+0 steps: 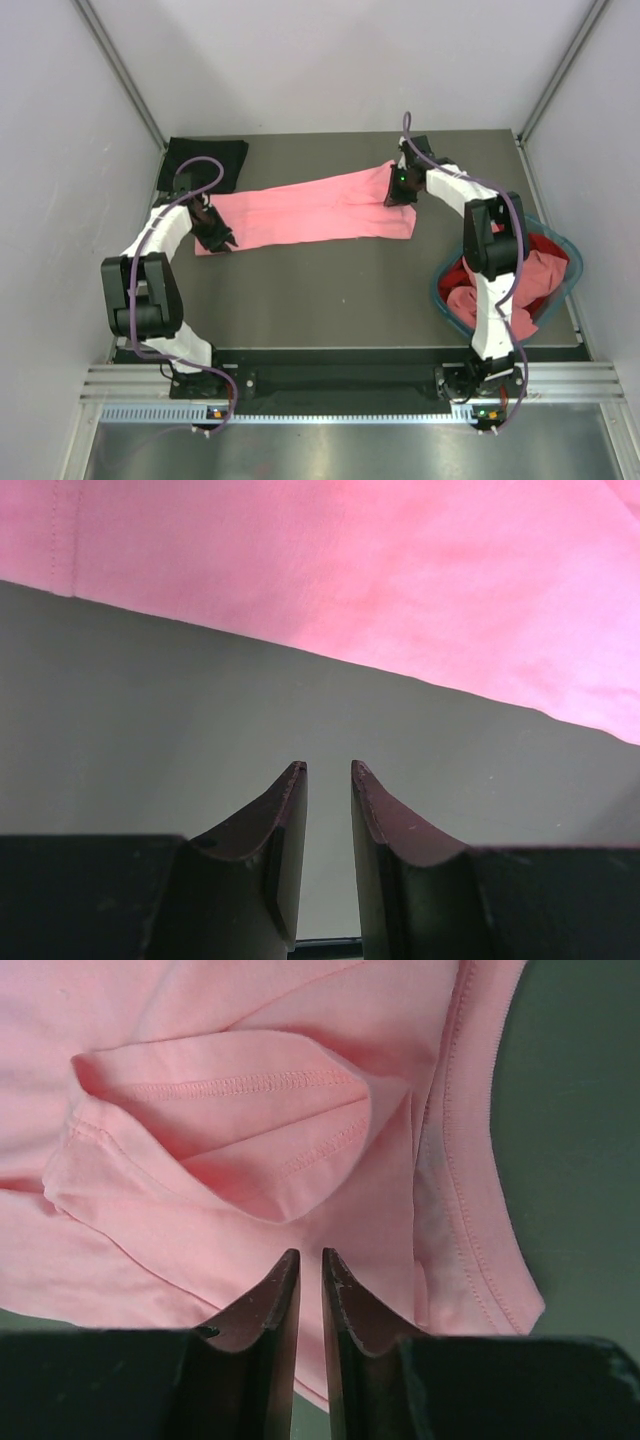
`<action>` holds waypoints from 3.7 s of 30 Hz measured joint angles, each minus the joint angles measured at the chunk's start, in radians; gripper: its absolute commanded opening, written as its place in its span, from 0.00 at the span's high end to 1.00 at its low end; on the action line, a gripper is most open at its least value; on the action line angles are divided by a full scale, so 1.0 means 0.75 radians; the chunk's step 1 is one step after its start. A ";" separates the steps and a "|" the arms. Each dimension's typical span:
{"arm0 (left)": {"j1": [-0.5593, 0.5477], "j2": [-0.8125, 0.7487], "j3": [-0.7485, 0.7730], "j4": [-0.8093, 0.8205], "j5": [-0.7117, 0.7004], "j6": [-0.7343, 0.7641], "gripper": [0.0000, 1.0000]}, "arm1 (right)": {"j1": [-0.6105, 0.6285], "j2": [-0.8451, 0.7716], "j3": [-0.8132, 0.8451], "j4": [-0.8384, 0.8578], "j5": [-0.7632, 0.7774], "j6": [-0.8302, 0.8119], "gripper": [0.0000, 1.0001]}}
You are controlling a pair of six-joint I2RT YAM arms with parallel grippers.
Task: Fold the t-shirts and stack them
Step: Fold the tshirt
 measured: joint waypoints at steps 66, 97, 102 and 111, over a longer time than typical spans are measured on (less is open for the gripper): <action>0.175 0.131 0.114 -0.065 -0.171 0.038 0.43 | -0.188 -0.398 -0.476 -0.062 -0.167 0.144 0.27; 0.186 0.111 0.012 -0.053 -0.061 -0.018 0.52 | -0.180 -0.111 -0.315 0.124 -0.161 0.071 0.98; 0.186 0.107 0.012 -0.045 -0.043 -0.018 0.53 | -0.185 -0.072 -0.241 0.116 -0.057 0.091 1.00; 0.094 0.032 0.008 -0.042 -0.068 0.020 0.42 | -0.245 0.270 0.332 0.061 0.109 0.044 0.98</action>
